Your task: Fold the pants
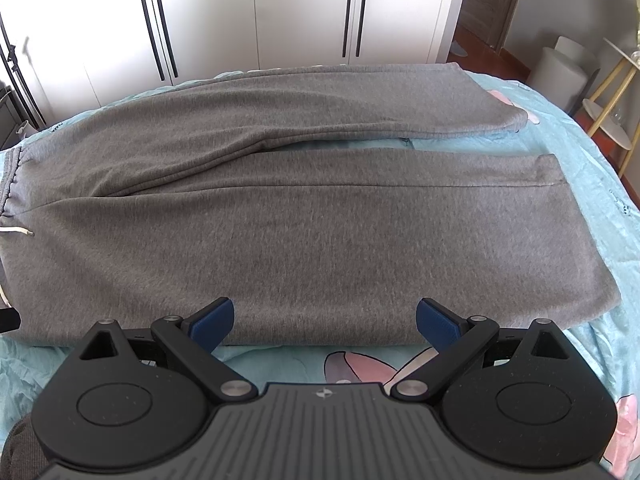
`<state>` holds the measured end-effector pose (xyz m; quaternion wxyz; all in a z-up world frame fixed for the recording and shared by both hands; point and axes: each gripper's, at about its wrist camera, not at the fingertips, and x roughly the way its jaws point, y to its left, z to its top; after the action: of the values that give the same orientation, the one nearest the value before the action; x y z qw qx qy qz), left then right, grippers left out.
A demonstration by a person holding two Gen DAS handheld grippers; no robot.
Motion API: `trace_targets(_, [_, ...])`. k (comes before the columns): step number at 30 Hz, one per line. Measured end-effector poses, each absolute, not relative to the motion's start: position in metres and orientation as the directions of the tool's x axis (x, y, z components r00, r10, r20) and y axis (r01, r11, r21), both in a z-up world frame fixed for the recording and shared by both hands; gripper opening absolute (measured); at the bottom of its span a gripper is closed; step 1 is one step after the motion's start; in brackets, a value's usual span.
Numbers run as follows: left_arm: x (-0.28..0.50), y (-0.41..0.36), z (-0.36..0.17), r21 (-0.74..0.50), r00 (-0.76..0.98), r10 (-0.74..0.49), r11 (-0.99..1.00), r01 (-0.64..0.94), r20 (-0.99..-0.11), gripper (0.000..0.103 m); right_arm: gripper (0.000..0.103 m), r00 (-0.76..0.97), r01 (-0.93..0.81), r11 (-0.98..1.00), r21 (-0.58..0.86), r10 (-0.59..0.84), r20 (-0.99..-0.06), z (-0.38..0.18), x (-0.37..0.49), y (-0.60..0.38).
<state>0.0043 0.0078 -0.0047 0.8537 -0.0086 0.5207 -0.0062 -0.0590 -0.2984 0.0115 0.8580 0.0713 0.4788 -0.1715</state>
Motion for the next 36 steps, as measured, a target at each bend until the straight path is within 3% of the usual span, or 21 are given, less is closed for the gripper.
trace_targets(27, [0.014, 0.009, -0.014, -0.038, 0.438, -0.034, 0.999, -0.002, -0.898, 0.103, 0.098, 0.453, 0.371, 0.927, -0.059, -0.236, -0.86, -0.003, -0.051, -0.306])
trace_targets(33, [0.022, 0.015, -0.017, -0.038, 0.434, -0.023, 0.999, -0.026, -0.9, 0.103, 0.098, 0.472, 0.376, 0.926, -0.011, -0.202, -0.858, -0.009, -0.048, -0.315])
trace_targets(36, [0.035, 0.022, -0.012, 0.024, 0.459, 0.071, 0.994, -0.108, -0.886, 0.103, 0.098, 0.501, 0.392, 0.917, 0.079, -0.141, -0.854, -0.005, -0.039, -0.333])
